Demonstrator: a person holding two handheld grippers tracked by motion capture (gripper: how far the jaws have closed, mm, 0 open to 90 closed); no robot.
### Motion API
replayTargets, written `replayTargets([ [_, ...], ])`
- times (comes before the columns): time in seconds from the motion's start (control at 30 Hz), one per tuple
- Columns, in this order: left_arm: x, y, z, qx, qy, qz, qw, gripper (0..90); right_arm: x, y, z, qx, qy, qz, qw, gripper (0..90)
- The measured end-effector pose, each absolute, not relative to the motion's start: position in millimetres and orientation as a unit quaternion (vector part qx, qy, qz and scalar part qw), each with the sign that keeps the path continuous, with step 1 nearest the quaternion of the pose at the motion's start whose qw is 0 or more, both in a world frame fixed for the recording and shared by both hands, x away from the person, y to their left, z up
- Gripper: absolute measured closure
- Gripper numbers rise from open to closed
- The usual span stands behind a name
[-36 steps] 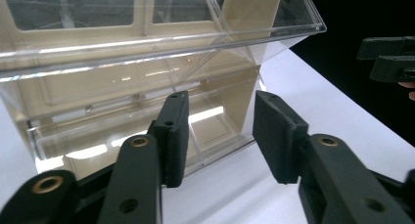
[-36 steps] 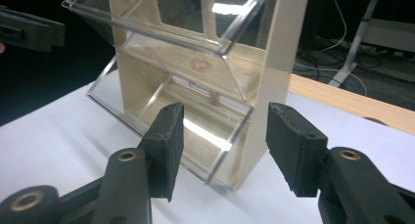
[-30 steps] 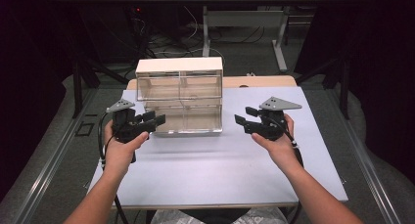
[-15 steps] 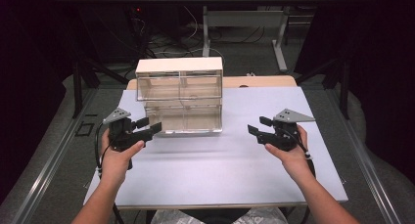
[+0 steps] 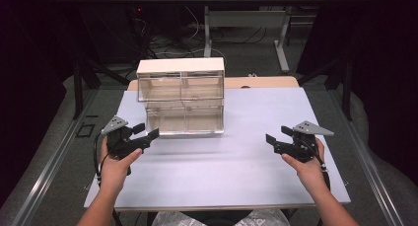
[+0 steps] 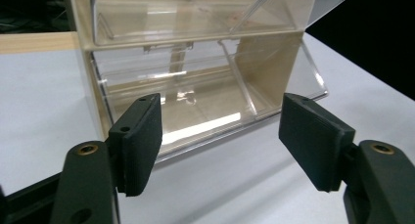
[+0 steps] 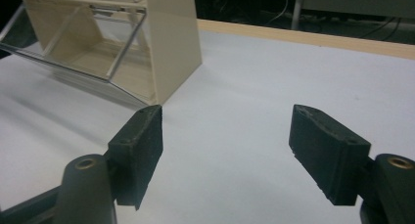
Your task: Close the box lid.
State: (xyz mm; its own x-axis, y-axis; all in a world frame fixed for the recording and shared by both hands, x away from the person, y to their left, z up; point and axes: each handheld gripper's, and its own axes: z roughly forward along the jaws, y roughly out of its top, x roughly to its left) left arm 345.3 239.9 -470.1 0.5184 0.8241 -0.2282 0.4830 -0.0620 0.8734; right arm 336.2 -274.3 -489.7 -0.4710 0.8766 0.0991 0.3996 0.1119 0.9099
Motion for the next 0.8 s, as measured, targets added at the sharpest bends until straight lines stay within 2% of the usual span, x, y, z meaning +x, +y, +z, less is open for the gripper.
replayTargets([
  [0.2, 347.8, 246.1, -485.4, 0.708, 0.482, 0.163, 0.489, 20.7, 337.2, -278.0, -501.6, 0.455, 0.708, 0.480, 0.247, 23.0],
  [0.33, 348.5, 247.9, -494.2, 0.708, 0.487, 0.156, 0.487, 17.0, 337.8, -279.4, -507.3, 0.458, 0.708, 0.474, 0.251, 22.4],
  [0.8, 351.5, 246.4, -513.2, 0.708, 0.497, 0.174, 0.470, 13.1, 346.0, -290.1, -520.0, 0.474, 0.700, 0.472, 0.248, 16.3],
])
